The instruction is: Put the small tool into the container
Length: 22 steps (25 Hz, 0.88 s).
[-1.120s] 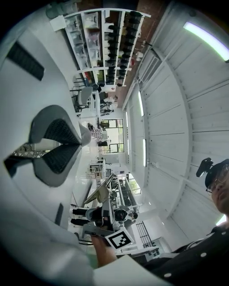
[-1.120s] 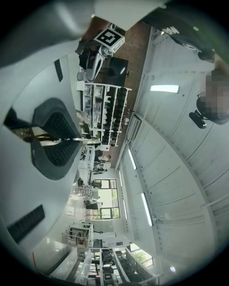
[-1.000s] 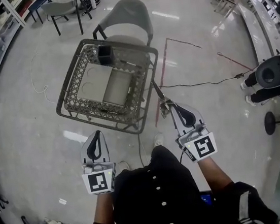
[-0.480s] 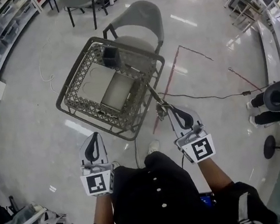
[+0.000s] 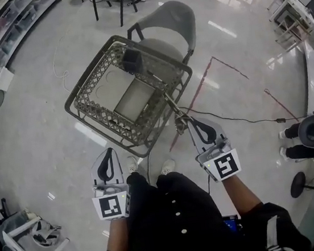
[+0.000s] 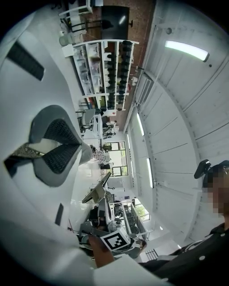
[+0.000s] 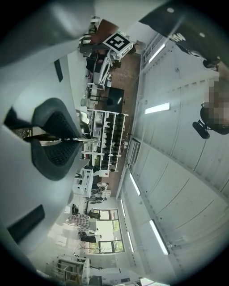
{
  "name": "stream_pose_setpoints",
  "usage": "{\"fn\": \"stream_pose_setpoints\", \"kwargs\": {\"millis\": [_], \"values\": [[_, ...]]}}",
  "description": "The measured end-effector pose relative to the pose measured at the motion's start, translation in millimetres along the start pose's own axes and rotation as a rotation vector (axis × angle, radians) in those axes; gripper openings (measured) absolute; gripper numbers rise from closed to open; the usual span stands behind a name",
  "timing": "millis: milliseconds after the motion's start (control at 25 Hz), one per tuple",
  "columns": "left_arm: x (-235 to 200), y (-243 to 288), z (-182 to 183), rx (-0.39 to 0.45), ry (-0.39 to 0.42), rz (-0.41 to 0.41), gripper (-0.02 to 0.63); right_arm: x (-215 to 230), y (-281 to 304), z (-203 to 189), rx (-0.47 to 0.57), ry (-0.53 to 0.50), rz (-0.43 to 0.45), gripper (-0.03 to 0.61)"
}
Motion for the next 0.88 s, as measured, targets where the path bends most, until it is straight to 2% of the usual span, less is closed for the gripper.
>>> {"fn": "stream_pose_setpoints", "kwargs": {"millis": [440,600,720,880], "values": [[-26.4,26.7,-6.9,0.020,-0.028,0.011,0.026,-10.1,44.3,-9.6,-0.017,-0.042,0.058,0.017],[-40.8,41.8,-2.0,0.034,-0.028,0.001,0.025,-13.9,65.7,-5.0,-0.016,-0.050,0.071,0.015],[-52.8,55.7,7.9,0.061,-0.065,0.000,0.025,-15.1,84.9,-2.1,-0.018,-0.058,0.078,0.015],[-70.8,74.3,5.6,0.049,-0.064,-0.012,0.025,-15.9,113.3,-5.0,-0.036,-0.063,0.093,0.017]]}}
Point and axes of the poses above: the fingertips, and each gripper's own axes: y forward along the fingers, x to its right, z out of its top, the point moved 2 cm from there along -y, backward along the fingers, and after that the axes turned 1 degree about -x, right-handed, at the moved point
